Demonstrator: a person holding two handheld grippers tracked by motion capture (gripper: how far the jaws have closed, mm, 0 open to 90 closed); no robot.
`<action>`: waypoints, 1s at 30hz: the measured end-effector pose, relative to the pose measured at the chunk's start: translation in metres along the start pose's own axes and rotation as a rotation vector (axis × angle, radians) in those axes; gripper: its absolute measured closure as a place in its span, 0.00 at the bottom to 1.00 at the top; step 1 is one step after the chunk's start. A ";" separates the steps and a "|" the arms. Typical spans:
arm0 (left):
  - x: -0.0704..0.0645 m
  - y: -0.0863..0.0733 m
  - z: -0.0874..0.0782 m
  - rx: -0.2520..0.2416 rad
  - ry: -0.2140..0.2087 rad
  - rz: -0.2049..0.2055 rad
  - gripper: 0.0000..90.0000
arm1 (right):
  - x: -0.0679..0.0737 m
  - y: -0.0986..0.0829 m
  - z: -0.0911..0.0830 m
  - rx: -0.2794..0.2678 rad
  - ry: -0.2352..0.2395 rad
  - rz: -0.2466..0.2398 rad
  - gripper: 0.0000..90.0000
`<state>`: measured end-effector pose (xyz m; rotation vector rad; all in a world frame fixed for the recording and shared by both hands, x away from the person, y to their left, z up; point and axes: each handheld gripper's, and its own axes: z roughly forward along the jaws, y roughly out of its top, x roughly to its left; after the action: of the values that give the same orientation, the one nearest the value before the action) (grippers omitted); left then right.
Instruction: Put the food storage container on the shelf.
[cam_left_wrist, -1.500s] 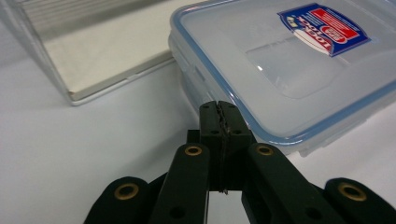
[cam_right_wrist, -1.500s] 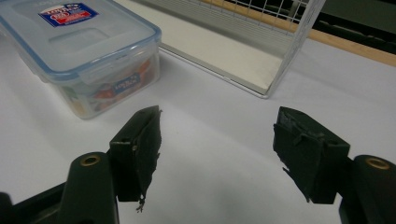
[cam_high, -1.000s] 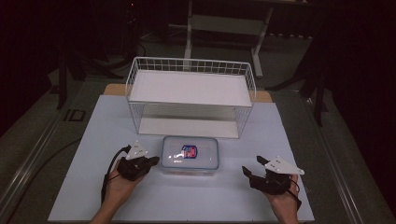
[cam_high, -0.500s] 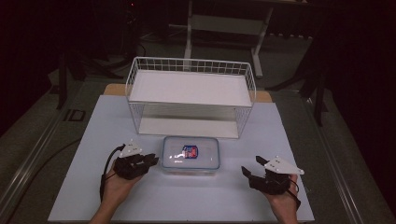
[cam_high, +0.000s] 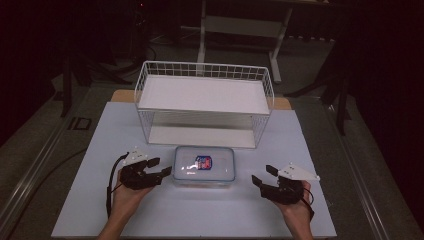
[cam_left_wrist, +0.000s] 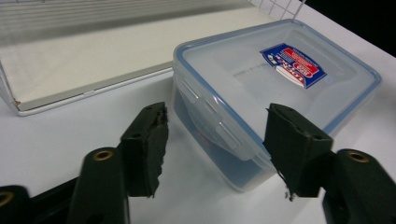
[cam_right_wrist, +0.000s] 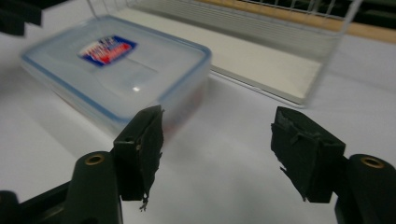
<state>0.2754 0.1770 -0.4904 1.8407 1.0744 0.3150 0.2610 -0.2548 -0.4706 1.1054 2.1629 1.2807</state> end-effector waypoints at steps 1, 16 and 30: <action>-0.001 0.000 0.001 -0.004 -0.003 -0.006 0.43 | 0.000 0.002 0.002 0.002 0.008 0.013 0.40; -0.001 0.013 0.018 0.039 -0.045 -0.086 0.38 | 0.016 0.036 0.053 0.050 0.161 0.075 0.28; 0.002 0.010 0.040 0.060 -0.063 -0.111 0.30 | 0.011 0.023 0.095 0.177 0.255 0.198 0.15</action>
<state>0.3059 0.1531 -0.5032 1.8228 1.1483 0.1599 0.3271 -0.1879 -0.4980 1.3175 2.4436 1.4032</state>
